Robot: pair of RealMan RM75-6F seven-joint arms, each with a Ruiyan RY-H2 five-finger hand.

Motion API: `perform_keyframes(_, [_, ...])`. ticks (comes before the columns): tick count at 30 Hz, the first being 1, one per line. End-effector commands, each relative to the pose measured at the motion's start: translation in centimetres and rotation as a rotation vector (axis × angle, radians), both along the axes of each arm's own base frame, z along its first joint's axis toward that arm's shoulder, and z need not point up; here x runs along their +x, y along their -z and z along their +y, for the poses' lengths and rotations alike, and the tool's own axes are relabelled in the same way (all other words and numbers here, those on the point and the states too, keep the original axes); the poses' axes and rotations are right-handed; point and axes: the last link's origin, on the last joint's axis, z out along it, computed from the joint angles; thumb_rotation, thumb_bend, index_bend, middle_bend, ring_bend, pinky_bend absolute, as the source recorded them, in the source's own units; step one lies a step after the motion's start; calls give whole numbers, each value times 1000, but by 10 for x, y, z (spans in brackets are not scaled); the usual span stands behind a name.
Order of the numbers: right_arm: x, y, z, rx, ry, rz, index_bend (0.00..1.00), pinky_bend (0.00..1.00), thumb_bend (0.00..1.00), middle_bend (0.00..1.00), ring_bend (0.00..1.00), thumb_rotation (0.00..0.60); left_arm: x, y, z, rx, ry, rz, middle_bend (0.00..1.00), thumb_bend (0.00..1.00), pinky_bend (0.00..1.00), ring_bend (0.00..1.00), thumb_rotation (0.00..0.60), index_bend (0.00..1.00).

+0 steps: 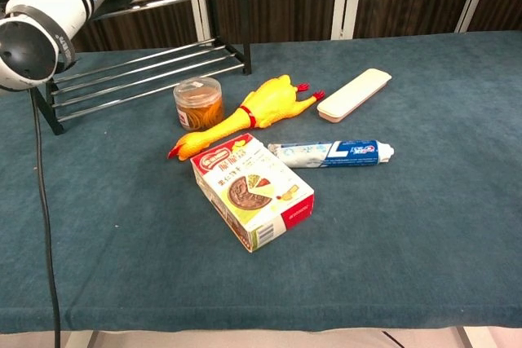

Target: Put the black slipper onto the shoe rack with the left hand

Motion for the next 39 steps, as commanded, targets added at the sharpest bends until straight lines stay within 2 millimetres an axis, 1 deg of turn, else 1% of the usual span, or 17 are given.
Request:
perform_keyframes(1, [0,0,0,0,0,-1,0,4,121,0,0,600,0,1,1,-4,0,-4,427,1000,956,692,162,271])
perform_keyframes(4, [0,-1,1,-2,-2,-5,0,4,121,0,0,600,-1,3,5,-13,-11,-10,396,1000,912,651,170,251])
perform_keyframes(6, [1,-3,1,-3,-4,-10,0,4,121,0,0,600,-5,3,9,-10,-12,35,380,1000,887,627,182,242])
perform_keyframes(14, [-1,-4,1,1,2,-10,0,6,121,0,0,600,-11,-5,18,60,-30,53,368,1000,868,605,183,240])
perform_keyframes(15, [-1,-4,1,0,2,-10,0,6,121,0,0,600,-13,-7,18,68,-40,53,369,1000,866,602,177,240])
perform_keyframes(16, [-1,-4,1,0,2,-10,0,6,121,0,0,600,-14,-8,19,80,-53,58,372,1000,865,601,153,240])
perform_keyframes(18, [-1,-4,1,-3,1,-11,0,7,121,0,0,600,-18,-11,20,99,-87,68,389,1000,863,600,87,240])
perform_keyframes(19, [-1,-5,1,-4,1,-12,0,7,120,0,0,600,-20,-12,21,105,-101,67,396,1000,863,600,71,240])
perform_keyframes(24, [-1,-4,2,-4,0,-11,0,7,121,0,0,600,-24,-14,21,111,-128,45,447,1000,860,602,76,248])
perform_keyframes(27, [-1,-3,2,2,0,-8,0,8,121,0,0,600,-21,-11,21,84,-110,-15,465,1000,854,604,68,247])
perform_keyframes(30, [0,-2,1,2,0,-8,0,8,120,0,0,600,-17,-9,20,65,-76,-30,436,995,806,546,63,233])
perform_keyframes(32, [0,-2,1,1,0,-7,0,8,121,0,0,600,-12,-8,18,60,-42,-36,406,957,743,482,65,211])
perform_keyframes(34, [0,-2,1,3,1,-6,0,8,121,0,0,600,-7,-6,16,54,5,-51,387,896,677,442,64,197])
perform_keyframes(36, [0,-2,1,4,1,-4,0,8,121,0,0,600,0,-3,11,36,69,-61,367,823,613,372,73,191])
perform_keyframes(39, [-1,-1,0,3,3,-2,0,8,121,0,0,600,9,0,1,12,166,-63,350,752,576,328,66,188])
